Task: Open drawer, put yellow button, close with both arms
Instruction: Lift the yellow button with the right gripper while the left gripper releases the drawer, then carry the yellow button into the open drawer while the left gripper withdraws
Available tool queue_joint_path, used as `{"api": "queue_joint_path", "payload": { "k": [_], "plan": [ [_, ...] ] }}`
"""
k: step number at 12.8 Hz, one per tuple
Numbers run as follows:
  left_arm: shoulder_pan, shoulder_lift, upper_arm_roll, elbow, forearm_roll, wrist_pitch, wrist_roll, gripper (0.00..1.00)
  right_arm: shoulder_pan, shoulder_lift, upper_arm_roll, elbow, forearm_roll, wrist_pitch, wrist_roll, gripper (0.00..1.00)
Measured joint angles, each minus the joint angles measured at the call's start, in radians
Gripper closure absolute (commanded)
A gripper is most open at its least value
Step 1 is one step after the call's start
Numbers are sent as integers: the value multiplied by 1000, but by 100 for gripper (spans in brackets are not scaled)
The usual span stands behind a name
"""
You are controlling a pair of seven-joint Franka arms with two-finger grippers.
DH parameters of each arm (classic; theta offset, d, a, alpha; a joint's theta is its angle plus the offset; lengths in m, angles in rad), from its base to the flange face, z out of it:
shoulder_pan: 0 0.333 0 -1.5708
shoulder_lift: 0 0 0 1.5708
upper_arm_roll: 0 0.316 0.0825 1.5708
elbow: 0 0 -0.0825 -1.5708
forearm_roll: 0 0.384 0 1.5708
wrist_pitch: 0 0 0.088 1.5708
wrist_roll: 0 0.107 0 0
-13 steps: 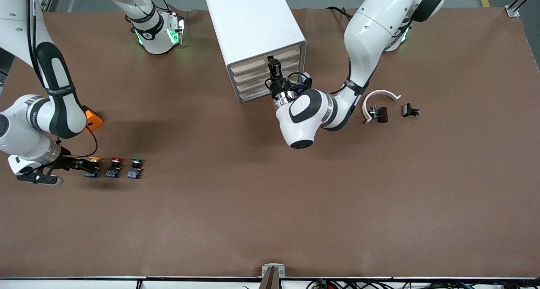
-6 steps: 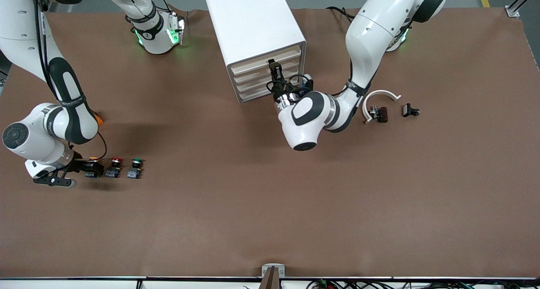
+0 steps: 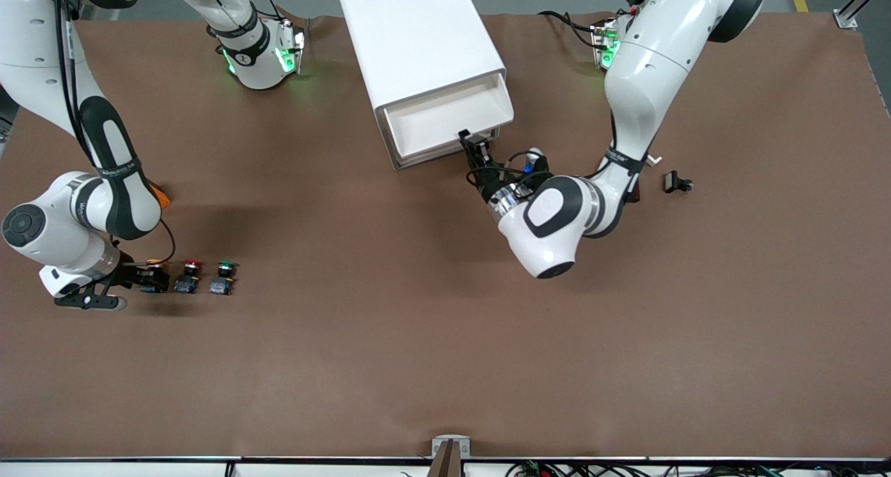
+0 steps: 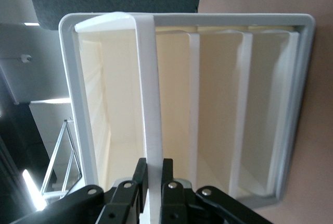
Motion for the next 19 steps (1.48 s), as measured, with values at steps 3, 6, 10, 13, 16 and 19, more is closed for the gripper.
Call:
{"api": "queue_joint_path", "payload": {
  "k": [3, 6, 10, 13, 16, 19],
  "plan": [
    [30, -1, 0, 26, 0, 53, 0, 100, 0, 10, 0, 0, 37, -2, 0, 44],
    [56, -1, 1, 42, 0, 83, 2, 72, -1, 19, 0, 0, 52, -5, -1, 100],
    [65, -1, 10, 48, 0, 125, 30, 0, 0, 18, 2, 23, 56, -68, 1, 100],
    [67, -1, 58, 108, 0, 134, 56, 0, 17, -27, 11, 107, 60, -266, 58, 100],
    [69, -7, 128, 158, 0, 133, 152, 0, 81, -145, 16, 134, 61, -478, 249, 100],
    [71, -29, 209, 174, 0, 133, 312, 0, 218, -299, 23, 136, 65, -657, 546, 100]
  ]
}}
